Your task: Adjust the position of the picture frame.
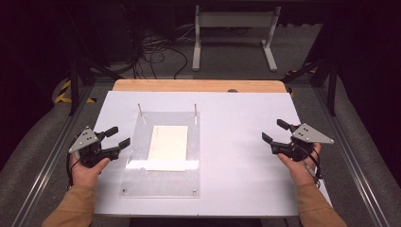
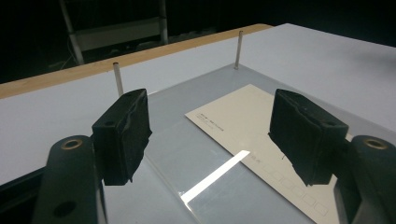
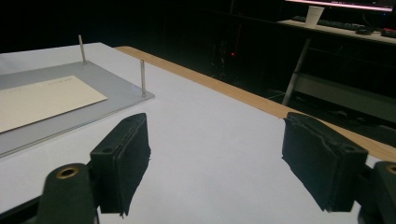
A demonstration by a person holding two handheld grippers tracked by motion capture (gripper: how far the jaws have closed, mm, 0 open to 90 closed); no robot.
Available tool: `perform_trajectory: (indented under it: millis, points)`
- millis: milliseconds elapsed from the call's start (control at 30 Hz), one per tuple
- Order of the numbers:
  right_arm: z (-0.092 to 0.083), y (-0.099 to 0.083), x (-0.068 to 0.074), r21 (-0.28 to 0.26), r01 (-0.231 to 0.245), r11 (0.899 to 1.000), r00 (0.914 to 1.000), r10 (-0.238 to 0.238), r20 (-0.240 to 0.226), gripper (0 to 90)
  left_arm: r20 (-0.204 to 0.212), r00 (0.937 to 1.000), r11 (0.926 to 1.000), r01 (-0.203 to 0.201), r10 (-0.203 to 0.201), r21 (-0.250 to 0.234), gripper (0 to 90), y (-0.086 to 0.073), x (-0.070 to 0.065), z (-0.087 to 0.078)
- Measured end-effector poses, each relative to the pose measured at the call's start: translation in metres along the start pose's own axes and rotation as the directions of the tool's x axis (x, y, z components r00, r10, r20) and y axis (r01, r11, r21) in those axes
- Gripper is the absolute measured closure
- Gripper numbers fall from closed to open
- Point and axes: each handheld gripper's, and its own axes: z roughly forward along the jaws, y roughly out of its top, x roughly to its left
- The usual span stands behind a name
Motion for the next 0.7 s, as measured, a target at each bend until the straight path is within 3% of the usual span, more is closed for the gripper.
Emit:
perform_trajectory:
  millis: [433,600,667,700]
  points:
    - [0.001,0.000,0.001,-0.002,0.006,1.000,1.0000,-0.006,-0.004,25.8,-0.010,0.9998,0.9998,0.016,-0.016,0.015,31.2,0.002,0.004,0.002]
    - [0.001,0.000,0.001,0.002,0.005,1.000,1.0000,-0.005,-0.007,26.3,-0.029,0.9991,0.9984,0.032,-0.031,0.047,38.7,0.001,0.008,0.006]
    - [0.002,-0.001,0.001,0.009,0.002,1.000,0.9999,-0.001,-0.014,27.0,-0.056,0.9964,0.9939,0.067,-0.063,0.087,40.8,0.002,0.013,0.009]
    - [0.002,-0.001,0.001,0.020,0.005,1.000,0.9997,-0.004,-0.024,31.1,-0.051,0.9957,0.9909,0.082,-0.077,0.106,52.5,0.003,0.016,0.010]
